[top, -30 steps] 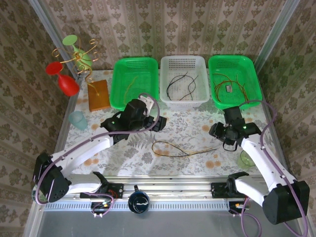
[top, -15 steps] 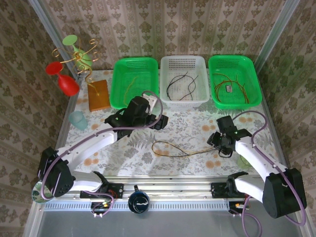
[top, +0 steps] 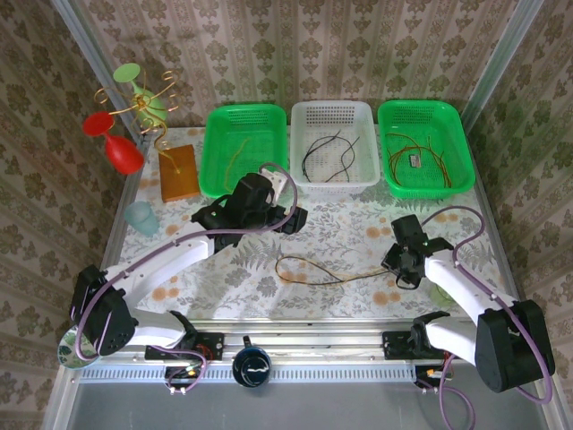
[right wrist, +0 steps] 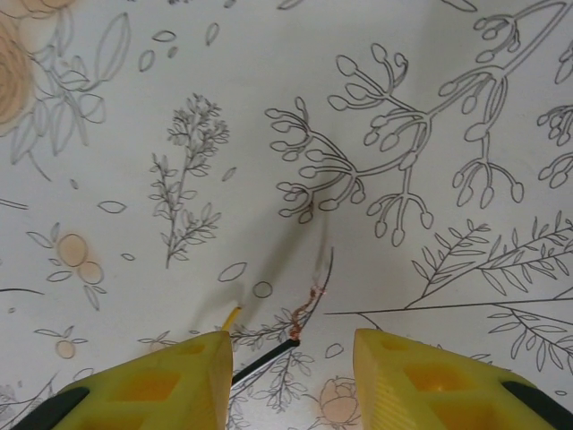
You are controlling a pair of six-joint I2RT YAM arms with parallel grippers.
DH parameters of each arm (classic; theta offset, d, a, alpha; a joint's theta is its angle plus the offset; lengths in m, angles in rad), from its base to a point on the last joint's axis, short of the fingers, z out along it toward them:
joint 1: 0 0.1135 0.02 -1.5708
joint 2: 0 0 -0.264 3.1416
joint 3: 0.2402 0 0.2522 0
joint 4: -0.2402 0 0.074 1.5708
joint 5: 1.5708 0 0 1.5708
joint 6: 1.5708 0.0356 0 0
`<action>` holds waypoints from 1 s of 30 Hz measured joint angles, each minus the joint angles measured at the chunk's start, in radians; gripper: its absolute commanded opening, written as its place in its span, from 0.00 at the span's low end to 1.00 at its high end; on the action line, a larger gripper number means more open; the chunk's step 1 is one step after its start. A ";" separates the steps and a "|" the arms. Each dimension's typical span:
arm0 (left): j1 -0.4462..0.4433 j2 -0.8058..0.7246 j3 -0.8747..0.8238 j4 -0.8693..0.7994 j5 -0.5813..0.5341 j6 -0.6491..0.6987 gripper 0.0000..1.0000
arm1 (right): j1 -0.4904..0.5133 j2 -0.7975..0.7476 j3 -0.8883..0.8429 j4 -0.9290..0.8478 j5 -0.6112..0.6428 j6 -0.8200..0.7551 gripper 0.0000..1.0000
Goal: Untangle the cables
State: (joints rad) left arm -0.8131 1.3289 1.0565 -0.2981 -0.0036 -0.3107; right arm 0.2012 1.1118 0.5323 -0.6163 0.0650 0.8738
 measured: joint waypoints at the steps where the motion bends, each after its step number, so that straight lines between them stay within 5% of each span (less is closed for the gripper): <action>1: 0.000 0.001 0.000 0.000 0.000 0.000 0.97 | 0.000 0.000 -0.001 0.000 0.000 0.002 0.39; 30: -0.013 0.019 0.015 0.000 0.000 0.001 0.96 | -0.007 0.085 -0.004 0.061 0.022 0.013 0.23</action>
State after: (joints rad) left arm -0.8261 1.3483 1.0718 -0.2981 -0.0040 -0.3099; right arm 0.1944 1.1973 0.5285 -0.5552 0.0872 0.8864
